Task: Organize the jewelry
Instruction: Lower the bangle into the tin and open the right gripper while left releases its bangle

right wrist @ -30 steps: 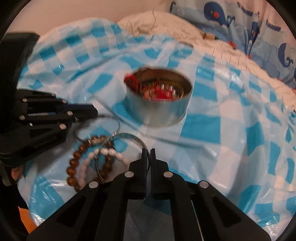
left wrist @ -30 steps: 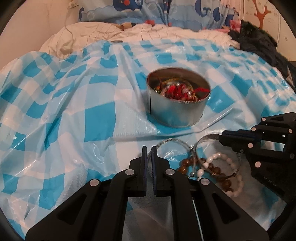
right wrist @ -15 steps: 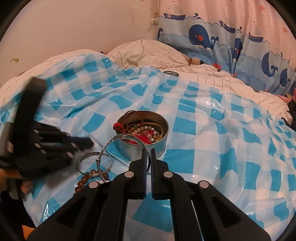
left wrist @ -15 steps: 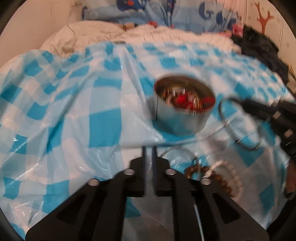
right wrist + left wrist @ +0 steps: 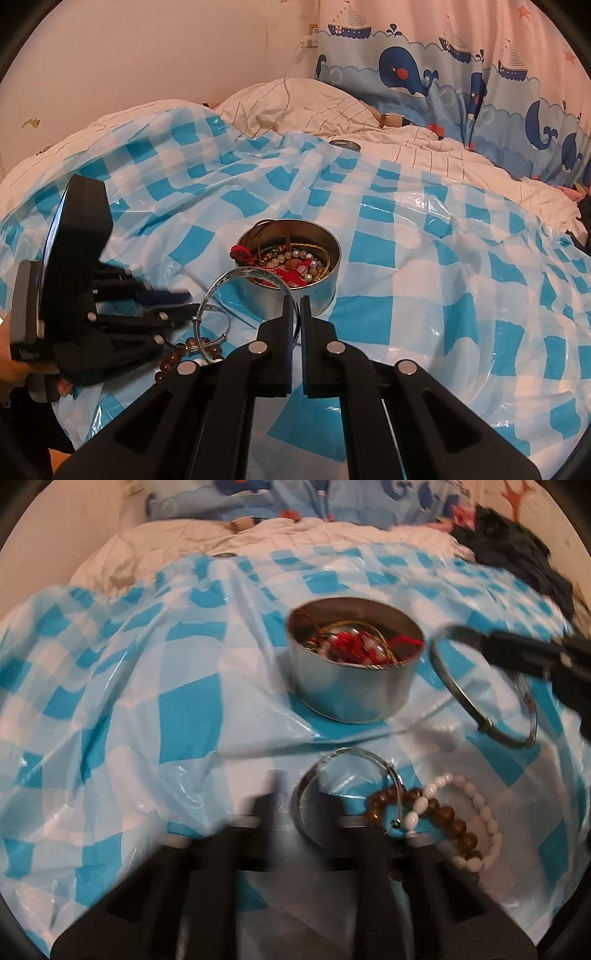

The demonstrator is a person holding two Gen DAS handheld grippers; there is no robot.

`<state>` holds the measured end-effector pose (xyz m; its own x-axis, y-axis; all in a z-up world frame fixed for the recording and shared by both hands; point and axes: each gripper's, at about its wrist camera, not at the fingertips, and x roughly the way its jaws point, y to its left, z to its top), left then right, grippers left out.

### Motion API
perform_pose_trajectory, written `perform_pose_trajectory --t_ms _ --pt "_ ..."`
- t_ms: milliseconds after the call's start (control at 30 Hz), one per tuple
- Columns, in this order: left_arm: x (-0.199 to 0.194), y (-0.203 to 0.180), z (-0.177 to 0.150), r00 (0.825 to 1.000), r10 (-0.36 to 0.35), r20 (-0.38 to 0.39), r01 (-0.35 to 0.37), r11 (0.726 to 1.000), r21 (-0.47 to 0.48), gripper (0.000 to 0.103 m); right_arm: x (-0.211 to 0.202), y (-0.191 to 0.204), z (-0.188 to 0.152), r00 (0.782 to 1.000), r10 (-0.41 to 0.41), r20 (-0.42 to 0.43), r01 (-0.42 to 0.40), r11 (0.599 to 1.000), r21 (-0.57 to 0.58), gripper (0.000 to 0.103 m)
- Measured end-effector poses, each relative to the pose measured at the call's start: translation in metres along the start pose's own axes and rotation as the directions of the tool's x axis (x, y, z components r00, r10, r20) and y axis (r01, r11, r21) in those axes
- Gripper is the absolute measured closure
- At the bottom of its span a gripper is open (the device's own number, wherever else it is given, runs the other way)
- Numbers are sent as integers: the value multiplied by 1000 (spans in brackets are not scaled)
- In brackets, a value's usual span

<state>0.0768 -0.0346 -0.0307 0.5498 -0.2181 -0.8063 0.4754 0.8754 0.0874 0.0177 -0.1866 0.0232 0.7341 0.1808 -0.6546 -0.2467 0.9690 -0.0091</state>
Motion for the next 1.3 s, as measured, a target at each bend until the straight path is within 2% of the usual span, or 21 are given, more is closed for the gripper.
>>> perform_pose_trajectory --t_ms 67,133,300,400,567,633,767,967,1067,1133,1300 --pt "-5 -7 0 1000 19 15 -20 999 38 100 0 0 1 1000 0 4 0 1000 6 99" --pt "-14 -6 2 999 8 37 -9 1000 27 101 -1 0 2 1000 1 16 -2 1000 15 99" --pt "-42 16 17 988 -92 120 103 991 -85 101 -6 -4 12 998 -6 69 4 999 37 99" --pt "-47 25 33 983 -80 163 102 986 -131 100 0 -9 23 996 -26 88 22 999 49 99" --pt "-29 24 63 983 -71 171 98 983 -153 100 20 -12 44 994 -55 99 51 998 48 99" --pt "-21 18 74 984 -65 167 90 986 -141 100 30 -12 49 992 -89 94 86 996 34 99" --pt "1 13 88 990 -62 129 81 986 -149 98 46 -16 48 990 -125 65 123 992 31 99" --pt "-10 27 79 991 -31 128 54 983 -177 94 58 -16 52 992 -117 54 116 993 35 99" --pt "-23 38 64 992 -25 126 51 978 -203 90 74 -5 49 995 -100 -14 100 995 -10 98" --pt "-28 41 54 993 -29 116 53 977 -205 87 77 -7 44 993 -112 -28 112 994 -3 98" --pt "-39 29 18 994 -90 70 101 979 -174 77 43 -11 39 995 -98 0 98 994 37 96"
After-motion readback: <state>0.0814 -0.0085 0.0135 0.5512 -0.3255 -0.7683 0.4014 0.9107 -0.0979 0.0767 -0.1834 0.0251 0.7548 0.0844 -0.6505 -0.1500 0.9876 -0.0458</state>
